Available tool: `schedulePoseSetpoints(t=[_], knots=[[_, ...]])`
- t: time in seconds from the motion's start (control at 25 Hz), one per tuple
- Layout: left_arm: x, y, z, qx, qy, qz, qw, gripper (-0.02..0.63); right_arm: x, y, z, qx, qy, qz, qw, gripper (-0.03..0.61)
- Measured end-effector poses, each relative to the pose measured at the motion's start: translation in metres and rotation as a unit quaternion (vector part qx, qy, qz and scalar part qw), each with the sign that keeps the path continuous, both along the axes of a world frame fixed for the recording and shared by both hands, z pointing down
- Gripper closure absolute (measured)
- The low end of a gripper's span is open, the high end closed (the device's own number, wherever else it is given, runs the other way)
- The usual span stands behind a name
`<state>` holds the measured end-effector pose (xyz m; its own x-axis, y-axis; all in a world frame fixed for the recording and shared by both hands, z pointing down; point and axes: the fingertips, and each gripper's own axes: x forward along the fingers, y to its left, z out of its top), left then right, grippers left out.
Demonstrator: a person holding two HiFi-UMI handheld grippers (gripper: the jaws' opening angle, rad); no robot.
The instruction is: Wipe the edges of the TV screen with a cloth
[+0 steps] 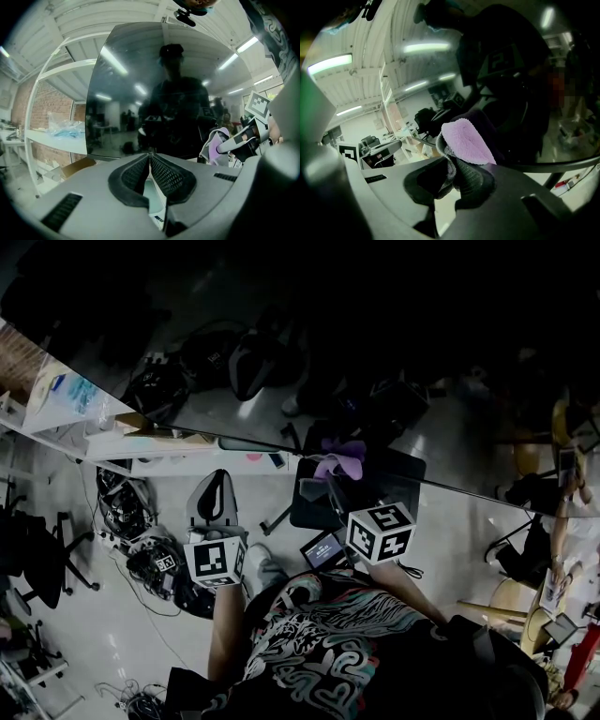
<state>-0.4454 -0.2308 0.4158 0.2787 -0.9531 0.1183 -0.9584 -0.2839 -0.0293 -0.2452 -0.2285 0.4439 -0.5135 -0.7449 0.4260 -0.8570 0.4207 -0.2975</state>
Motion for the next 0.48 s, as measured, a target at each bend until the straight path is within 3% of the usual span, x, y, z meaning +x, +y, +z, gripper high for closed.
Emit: schedulePoseSetpoints(t=[0.48], knots=[[-0.042,-0.004,0.003,0.002,0.002,-0.018,0.9998,0.588,-0.034,-0.012,0.004,-0.001,-0.004,-0.004,1.0,0.509]])
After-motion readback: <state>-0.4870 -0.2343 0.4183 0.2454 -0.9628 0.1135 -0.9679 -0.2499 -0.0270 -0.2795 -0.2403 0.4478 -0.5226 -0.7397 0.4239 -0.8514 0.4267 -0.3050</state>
